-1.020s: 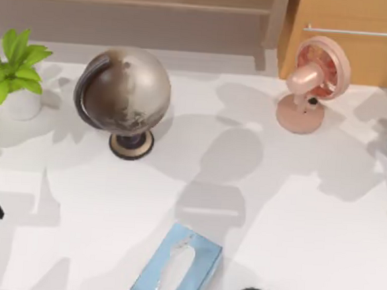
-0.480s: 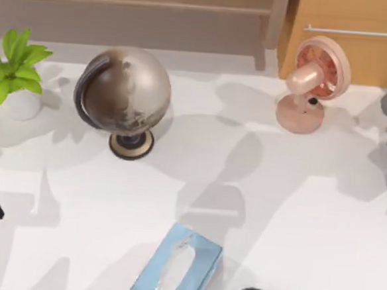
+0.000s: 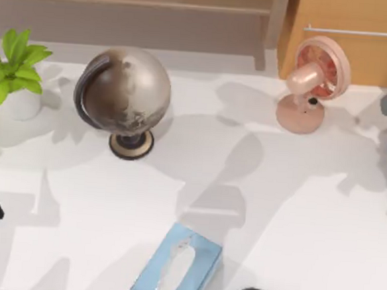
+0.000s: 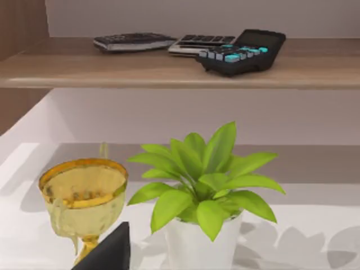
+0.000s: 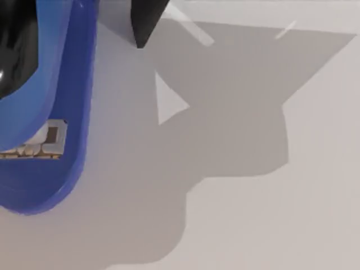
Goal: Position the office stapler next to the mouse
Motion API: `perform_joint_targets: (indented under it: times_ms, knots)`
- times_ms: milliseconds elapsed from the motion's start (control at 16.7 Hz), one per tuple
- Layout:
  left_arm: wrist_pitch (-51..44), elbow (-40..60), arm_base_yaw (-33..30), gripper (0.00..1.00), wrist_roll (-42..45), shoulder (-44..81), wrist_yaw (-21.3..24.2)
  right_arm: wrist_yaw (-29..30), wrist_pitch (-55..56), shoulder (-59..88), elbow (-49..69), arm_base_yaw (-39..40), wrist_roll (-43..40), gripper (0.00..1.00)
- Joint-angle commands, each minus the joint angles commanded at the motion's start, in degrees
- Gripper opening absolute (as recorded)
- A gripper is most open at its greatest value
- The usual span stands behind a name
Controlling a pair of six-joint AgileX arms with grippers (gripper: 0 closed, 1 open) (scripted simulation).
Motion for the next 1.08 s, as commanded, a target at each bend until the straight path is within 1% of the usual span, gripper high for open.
perform_joint_targets:
  times_ms: [240, 300, 840, 1080]
  knots:
    - [0.00, 0.00, 0.00, 1.00, 0.00, 0.00, 0.00, 0.00, 0.00, 0.00, 0.00, 0.00, 0.00, 0.02]
    - [0.00, 0.00, 0.00, 1.00, 0.00, 0.00, 0.00, 0.00, 0.00, 0.00, 0.00, 0.00, 0.00, 0.00]
    - [0.00, 0.00, 0.00, 1.00, 0.00, 0.00, 0.00, 0.08, -0.23, -0.16, 0.23, -0.12, 0.00, 0.00]
    - [0.00, 0.00, 0.00, 1.00, 0.00, 0.00, 0.00, 0.07, -3.11, -1.24, 2.05, -0.14, -0.05, 0.00]
